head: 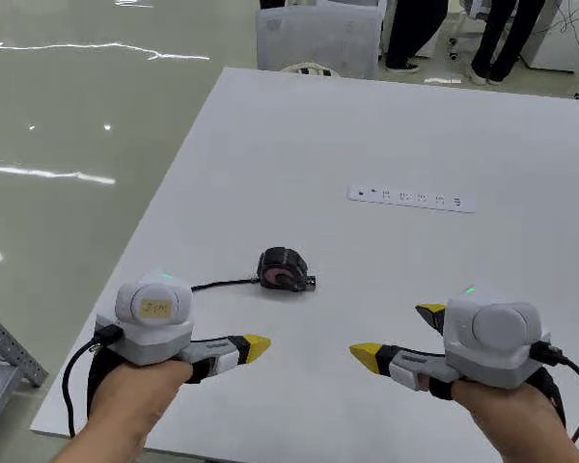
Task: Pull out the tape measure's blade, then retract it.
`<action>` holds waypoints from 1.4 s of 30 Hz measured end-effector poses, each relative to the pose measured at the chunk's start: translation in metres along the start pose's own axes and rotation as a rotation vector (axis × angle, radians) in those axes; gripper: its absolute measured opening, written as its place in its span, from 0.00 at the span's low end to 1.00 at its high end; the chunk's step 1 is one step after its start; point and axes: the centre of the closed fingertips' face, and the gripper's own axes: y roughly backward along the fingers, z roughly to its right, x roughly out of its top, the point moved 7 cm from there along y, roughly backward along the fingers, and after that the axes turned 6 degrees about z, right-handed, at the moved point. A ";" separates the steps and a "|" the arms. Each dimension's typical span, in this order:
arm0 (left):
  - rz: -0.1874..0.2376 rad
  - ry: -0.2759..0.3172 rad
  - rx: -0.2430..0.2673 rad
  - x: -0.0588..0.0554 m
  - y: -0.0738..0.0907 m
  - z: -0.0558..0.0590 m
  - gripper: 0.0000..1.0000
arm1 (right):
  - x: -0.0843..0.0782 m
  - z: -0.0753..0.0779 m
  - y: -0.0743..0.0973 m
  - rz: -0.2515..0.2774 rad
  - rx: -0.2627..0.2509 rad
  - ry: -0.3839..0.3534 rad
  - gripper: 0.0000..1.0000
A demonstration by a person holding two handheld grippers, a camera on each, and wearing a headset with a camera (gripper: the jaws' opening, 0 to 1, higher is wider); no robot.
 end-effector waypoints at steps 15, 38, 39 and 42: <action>-0.011 -0.015 -0.028 -0.007 0.018 -0.007 0.96 | -0.005 0.001 0.017 -0.005 -0.017 -0.029 0.82; -0.011 -0.003 -0.008 -0.016 0.031 -0.020 1.00 | -0.009 0.008 0.030 0.008 -0.010 -0.084 0.98; -0.011 -0.003 -0.007 -0.017 0.031 -0.021 1.00 | -0.009 0.008 0.030 0.010 -0.008 -0.087 0.99; -0.011 -0.004 -0.005 -0.017 0.033 -0.024 1.00 | -0.010 0.007 0.031 0.007 -0.001 -0.084 0.99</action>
